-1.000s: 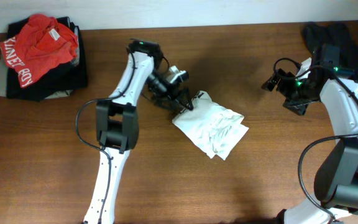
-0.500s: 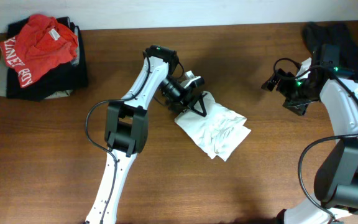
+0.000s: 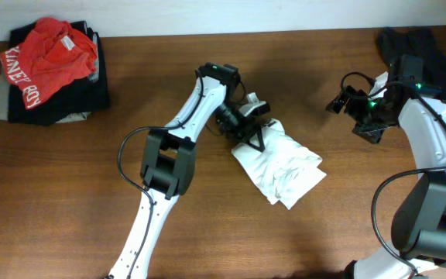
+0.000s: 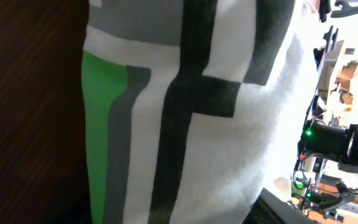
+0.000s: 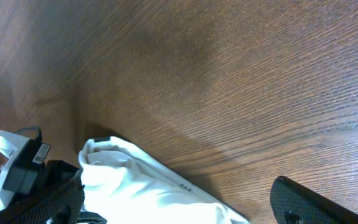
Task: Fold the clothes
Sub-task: 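Grasp the folded white shirt bundle's left edge with the left gripper, then carry the bundle with the left gripper onto the top-left clothes stack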
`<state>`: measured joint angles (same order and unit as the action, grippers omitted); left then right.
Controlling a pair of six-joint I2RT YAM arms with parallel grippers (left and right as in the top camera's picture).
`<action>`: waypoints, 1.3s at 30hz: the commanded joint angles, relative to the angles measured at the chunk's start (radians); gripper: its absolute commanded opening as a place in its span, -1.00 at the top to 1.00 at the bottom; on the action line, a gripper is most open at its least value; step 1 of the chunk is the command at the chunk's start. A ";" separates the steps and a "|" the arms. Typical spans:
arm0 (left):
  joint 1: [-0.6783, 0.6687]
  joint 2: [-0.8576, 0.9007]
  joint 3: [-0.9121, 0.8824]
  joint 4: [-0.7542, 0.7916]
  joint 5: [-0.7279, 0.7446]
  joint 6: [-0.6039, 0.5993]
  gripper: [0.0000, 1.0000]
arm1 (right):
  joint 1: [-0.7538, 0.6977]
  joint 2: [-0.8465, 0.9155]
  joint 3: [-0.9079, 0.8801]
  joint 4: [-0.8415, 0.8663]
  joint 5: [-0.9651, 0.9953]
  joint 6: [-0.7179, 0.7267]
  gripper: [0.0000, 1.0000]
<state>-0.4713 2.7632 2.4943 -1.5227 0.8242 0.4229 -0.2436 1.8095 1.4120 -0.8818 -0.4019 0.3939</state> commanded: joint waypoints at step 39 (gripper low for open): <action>0.566 0.053 0.146 0.174 -0.513 -0.332 0.99 | -0.003 -0.004 0.018 0.000 0.006 0.007 -0.97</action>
<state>0.0223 2.7602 2.5614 -1.3247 0.6189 0.0998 -0.2436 1.8095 1.4120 -0.8818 -0.4019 0.3935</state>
